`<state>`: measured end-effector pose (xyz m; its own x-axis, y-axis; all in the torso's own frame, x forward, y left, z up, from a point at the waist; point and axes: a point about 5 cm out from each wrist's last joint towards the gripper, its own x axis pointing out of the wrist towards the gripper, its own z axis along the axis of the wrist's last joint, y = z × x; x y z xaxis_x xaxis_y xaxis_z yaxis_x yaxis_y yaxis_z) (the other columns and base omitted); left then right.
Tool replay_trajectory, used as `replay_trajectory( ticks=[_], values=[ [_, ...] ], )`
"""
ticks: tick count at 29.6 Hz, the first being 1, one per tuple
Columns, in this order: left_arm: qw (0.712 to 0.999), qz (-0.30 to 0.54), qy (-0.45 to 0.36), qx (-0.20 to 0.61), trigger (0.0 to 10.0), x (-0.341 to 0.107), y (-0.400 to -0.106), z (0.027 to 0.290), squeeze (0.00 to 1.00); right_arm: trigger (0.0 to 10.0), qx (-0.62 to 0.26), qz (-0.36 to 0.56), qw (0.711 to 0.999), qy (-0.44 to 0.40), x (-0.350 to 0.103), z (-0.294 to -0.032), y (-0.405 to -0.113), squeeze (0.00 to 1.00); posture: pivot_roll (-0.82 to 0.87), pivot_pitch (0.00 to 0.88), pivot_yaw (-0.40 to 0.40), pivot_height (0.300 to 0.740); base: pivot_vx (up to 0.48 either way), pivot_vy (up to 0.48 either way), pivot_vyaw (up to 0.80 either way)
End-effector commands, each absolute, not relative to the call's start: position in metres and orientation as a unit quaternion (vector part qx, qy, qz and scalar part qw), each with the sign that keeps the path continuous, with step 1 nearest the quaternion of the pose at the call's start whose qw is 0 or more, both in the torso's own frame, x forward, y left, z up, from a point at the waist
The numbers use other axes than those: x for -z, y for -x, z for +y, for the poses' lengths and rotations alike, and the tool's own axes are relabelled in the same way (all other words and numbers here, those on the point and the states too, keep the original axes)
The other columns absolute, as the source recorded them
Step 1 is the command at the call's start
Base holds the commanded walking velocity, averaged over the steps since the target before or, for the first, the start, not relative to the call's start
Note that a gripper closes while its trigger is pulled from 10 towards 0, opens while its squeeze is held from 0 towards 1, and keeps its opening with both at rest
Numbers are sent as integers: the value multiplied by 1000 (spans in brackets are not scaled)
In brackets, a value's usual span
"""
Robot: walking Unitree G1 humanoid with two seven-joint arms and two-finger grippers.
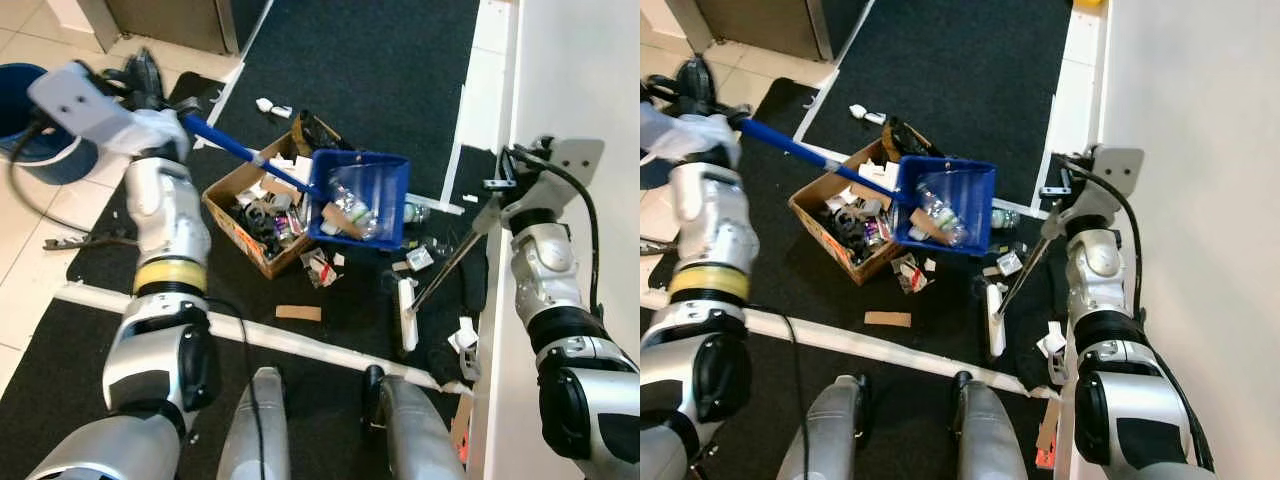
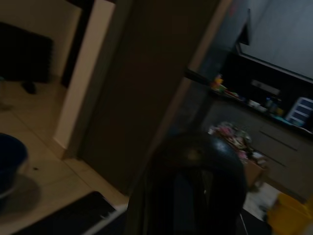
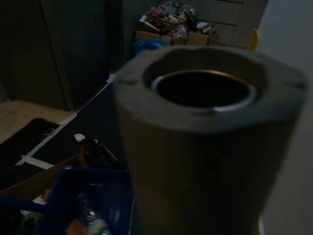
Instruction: Sweep floor
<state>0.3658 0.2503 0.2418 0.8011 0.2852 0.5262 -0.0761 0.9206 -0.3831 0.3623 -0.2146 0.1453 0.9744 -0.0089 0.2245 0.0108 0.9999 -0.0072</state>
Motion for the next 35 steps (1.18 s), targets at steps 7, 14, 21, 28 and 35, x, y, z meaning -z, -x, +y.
replay_trajectory(
  ticks=[7, 14, 21, 28, 35],
  values=[
    [909, -355, 162, -146, 10000, -266, -348, 289, 0, 10000, 1, -91, 996, 8, -134, -217, -358, 0, 86, 106, -73, 740, 0, 0, 0],
    [907, -361, 141, -166, 10000, -273, -340, 304, 0, 10000, -16, -76, 997, 6, -125, -205, -357, 0, 105, 98, -78, 740, 0, 0, 0],
    [920, -353, 87, -145, 10000, -277, -344, 299, 0, 10000, -19, -79, 997, -6, -126, -198, -360, 0, 115, 86, -64, 740, 0, 0, 0],
    [930, -352, -13, -109, 10000, -284, -353, 279, 0, 10000, -12, -88, 996, -16, -129, -198, -361, 0, 110, 74, -41, 740, 0, 0, 0],
    [925, -363, -73, -85, 10000, -299, -362, 264, 0, 10000, -1, -94, 995, -22, -127, -202, -357, 0, 96, 74, -27, 740, 0, 0, 0]
  ],
)
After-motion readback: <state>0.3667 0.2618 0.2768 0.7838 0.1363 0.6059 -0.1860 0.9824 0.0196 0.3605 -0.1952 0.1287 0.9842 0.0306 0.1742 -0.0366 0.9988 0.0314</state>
